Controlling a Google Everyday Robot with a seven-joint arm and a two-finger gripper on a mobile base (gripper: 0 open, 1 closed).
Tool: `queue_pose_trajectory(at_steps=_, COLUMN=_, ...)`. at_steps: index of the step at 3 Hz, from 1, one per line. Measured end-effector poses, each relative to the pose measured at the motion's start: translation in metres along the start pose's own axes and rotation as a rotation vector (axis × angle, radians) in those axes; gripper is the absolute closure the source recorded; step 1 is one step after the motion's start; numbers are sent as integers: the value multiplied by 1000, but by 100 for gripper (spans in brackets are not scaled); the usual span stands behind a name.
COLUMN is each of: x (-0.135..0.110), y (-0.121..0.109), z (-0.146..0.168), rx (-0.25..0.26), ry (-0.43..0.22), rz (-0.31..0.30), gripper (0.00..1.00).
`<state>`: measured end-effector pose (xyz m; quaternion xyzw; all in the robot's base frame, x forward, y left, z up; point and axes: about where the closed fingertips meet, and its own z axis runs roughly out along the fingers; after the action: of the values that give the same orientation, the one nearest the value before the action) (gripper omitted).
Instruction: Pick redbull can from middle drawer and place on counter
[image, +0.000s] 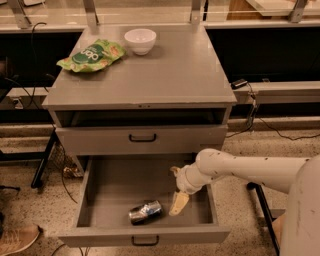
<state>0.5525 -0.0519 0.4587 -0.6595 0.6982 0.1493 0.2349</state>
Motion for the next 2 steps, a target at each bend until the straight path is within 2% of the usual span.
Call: queue_pose_trajectory(at_steps=2, x=-19, y=4, z=56, rx=-23, ry=14, rz=-164, gripper=0)
